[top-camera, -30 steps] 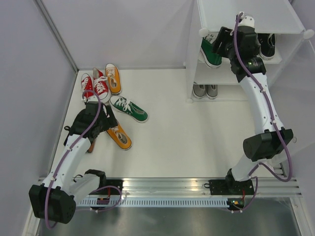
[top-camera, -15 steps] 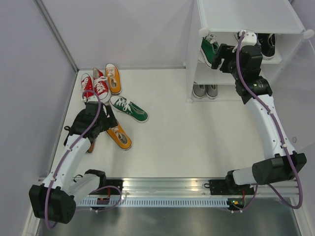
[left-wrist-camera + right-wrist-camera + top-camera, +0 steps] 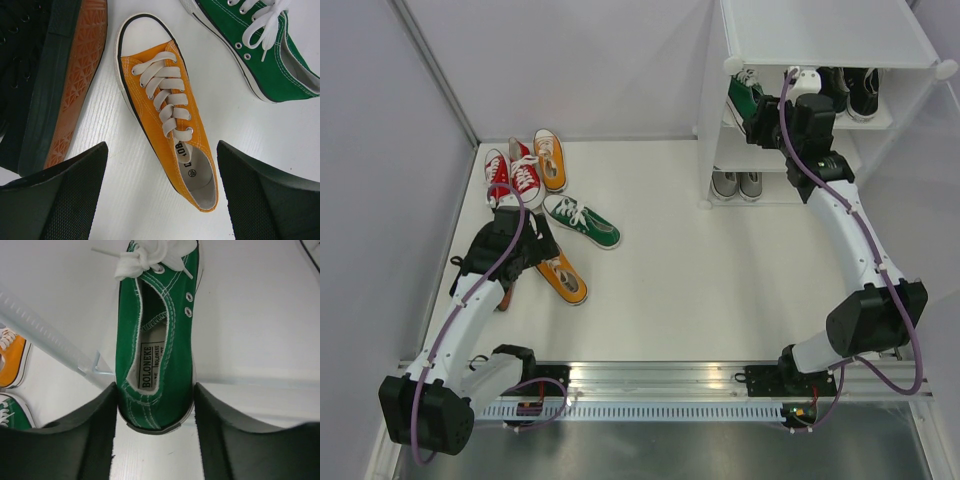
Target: Place and organize the shoes in the shoe cabinet
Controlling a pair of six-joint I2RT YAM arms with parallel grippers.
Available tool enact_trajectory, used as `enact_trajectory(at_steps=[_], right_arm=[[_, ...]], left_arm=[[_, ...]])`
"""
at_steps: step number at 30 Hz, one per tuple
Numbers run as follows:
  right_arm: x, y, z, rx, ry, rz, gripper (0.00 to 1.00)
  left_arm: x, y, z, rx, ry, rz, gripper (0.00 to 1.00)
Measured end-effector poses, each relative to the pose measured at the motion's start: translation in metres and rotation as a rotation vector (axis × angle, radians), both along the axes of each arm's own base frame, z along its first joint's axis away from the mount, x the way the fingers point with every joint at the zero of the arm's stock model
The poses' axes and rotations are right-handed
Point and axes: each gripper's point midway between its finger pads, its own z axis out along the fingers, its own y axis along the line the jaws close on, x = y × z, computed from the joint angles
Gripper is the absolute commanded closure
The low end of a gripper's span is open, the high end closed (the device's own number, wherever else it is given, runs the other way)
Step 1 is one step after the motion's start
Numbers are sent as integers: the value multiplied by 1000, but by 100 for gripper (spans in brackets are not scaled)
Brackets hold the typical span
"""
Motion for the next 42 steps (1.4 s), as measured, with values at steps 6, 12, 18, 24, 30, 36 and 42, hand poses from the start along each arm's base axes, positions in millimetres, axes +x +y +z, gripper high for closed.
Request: enact_trajectory(at_steps=[6, 12, 18, 24, 30, 36, 42], right_arm=[[10, -8, 16, -5, -53, -15, 87], [19, -7, 25, 2, -81, -16, 99], [29, -5, 24, 25, -98, -20, 99], [35, -6, 15, 83, -169, -82, 99], [35, -2, 20, 105, -261, -175, 99], [31, 7, 26, 109, -304, -275, 100], [45, 20, 24, 112, -315, -295, 100]], left_arm=[[0, 0, 0, 0, 0, 0, 8], [0, 0, 0, 0, 0, 0, 8], [0, 0, 0, 0, 0, 0, 8], [0, 0, -1, -1, 2, -2, 8], [0, -1, -1, -4, 6, -4, 8], [0, -1, -4, -3, 15, -5, 8], [0, -1, -4, -2, 16, -4, 8]])
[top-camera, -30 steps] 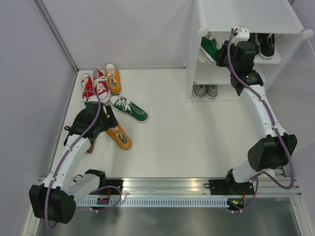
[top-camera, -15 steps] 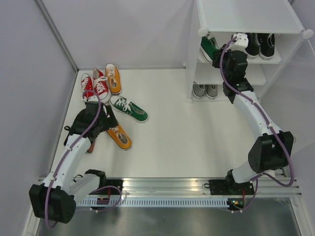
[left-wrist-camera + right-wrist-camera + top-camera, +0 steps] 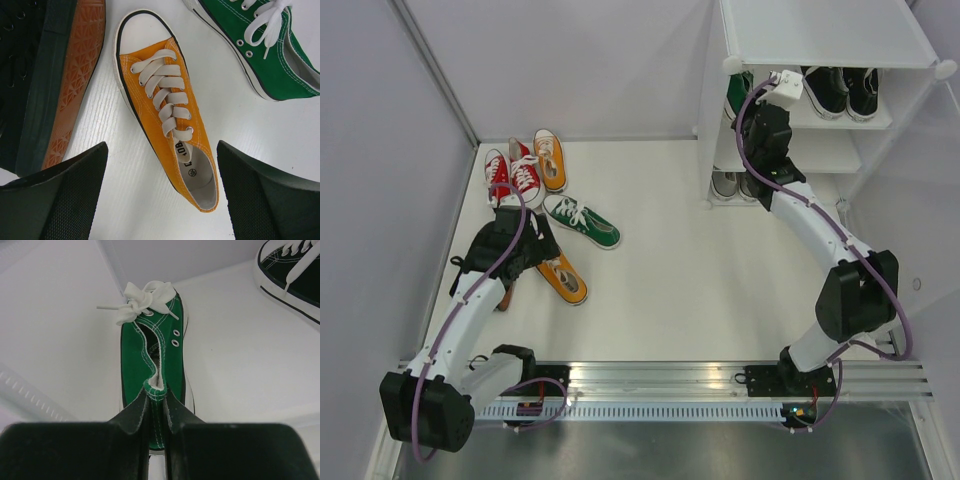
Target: Place and organize the shoes in the shoe cabinet
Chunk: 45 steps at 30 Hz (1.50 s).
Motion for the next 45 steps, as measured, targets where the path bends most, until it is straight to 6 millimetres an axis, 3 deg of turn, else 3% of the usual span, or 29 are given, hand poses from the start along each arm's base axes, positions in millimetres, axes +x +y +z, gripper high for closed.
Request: enact_trajectory(at_steps=[13, 16, 17, 22, 27, 31, 34, 37, 39, 41, 45], right_arm=[[18, 5, -1, 5, -16, 18, 98], [19, 6, -1, 6, -16, 20, 72], [19, 6, -1, 8, -17, 22, 57], [13, 8, 10, 13, -31, 46, 27], [-11, 3, 29, 9, -25, 69, 16], [-41, -1, 45, 4, -14, 95, 11], [-70, -2, 47, -4, 13, 139, 10], [-97, 2, 35, -16, 60, 208, 9], [-113, 9, 15, -25, 112, 261, 9], [-127, 22, -13, -37, 178, 324, 9], [-160, 70, -87, -94, 353, 488, 9]], left_arm=[[0, 0, -1, 0, 2, 0, 8], [0, 0, -1, 0, 2, 0, 8], [0, 0, -1, 0, 2, 0, 8], [0, 0, -1, 0, 2, 0, 8], [0, 0, -1, 0, 2, -1, 7], [0, 0, 0, 0, 2, -1, 6], [0, 0, 0, -1, 2, -1, 5], [0, 0, 0, -1, 1, -1, 3], [0, 0, 0, -1, 1, -1, 2], [0, -1, 0, -3, -1, -2, 0], [0, -3, 2, -12, -6, -10, 0]])
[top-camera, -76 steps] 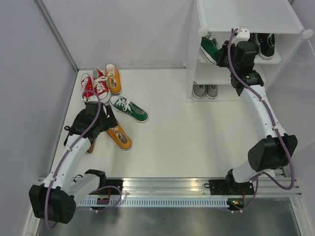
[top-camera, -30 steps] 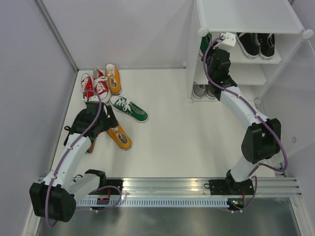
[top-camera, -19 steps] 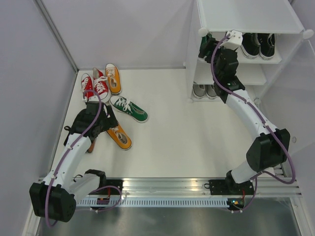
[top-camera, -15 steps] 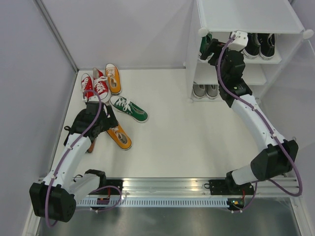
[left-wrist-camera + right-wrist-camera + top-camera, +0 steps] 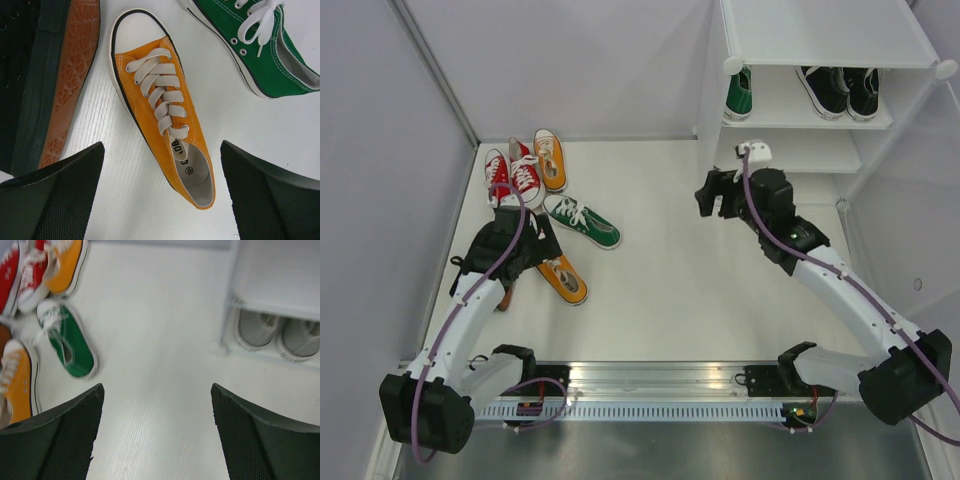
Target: Place and organize the shoes in the shoe cabinet
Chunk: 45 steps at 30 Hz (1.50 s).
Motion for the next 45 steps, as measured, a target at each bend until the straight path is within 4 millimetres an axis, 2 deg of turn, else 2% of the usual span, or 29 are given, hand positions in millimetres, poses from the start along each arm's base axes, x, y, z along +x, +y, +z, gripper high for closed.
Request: enact_trajectory(at_steps=[3, 5, 10, 15, 21, 27, 28, 32, 38, 45], right_arm=[[-26, 31, -54, -65, 118, 115, 10], [-38, 46, -76, -104, 164, 171, 10], [-48, 86, -113, -185, 220, 295, 12], [-37, 132, -140, -258, 247, 402, 15], [-15, 202, -157, -311, 214, 526, 25], [-13, 259, -168, -349, 165, 653, 48], [-13, 266, -170, -352, 159, 671, 48], [-13, 286, -184, -368, 157, 723, 49], [0, 294, -218, -427, 178, 722, 48], [-2, 296, -214, -448, 162, 734, 45]], left_arm=[[0, -1, 0, -3, -1, -3, 0], [0, -1, 0, -3, -1, -2, 0], [0, 0, 0, -2, -2, -2, 0], [0, 0, 1, 0, -6, 2, 0], [0, 4, 6, 10, -26, 14, 0], [-1, 4, 7, 10, -29, 15, 0], [-1, 4, 7, 10, -30, 15, 0], [-1, 4, 8, 10, -33, 15, 0], [-1, 4, 8, 9, -33, 15, 0], [-1, 4, 8, 9, -35, 15, 0]])
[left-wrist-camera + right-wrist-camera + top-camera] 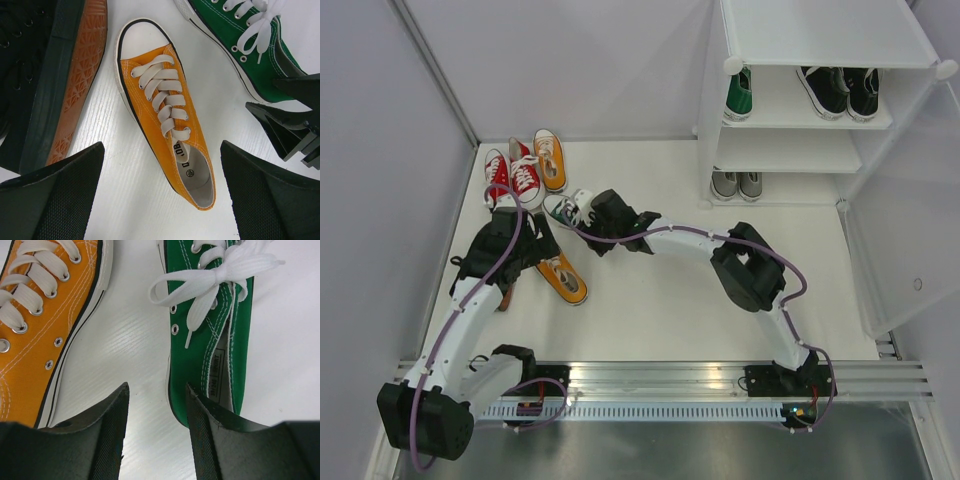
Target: Place and organize the shoes in the shoe cabinet
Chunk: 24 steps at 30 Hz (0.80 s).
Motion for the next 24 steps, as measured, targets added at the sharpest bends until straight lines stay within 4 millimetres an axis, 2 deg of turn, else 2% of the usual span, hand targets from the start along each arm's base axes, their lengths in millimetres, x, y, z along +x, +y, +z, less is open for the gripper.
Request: enact_trajectory(at_steps=[4, 8, 13, 17, 24], right_arm=[[-2, -4, 18, -13, -33, -6, 44], [9, -7, 37, -21, -96, -47, 43], [17, -12, 39, -54, -120, -72, 44], [25, -8, 31, -69, -121, -77, 47], [28, -5, -11, -124, -69, -47, 49]], left_arm=[[0, 0, 2, -1, -7, 0, 0], [0, 0, 2, -1, -8, 0, 0], [0, 0, 2, -1, -8, 0, 0], [0, 0, 2, -1, -8, 0, 0], [0, 0, 2, -1, -8, 0, 0]])
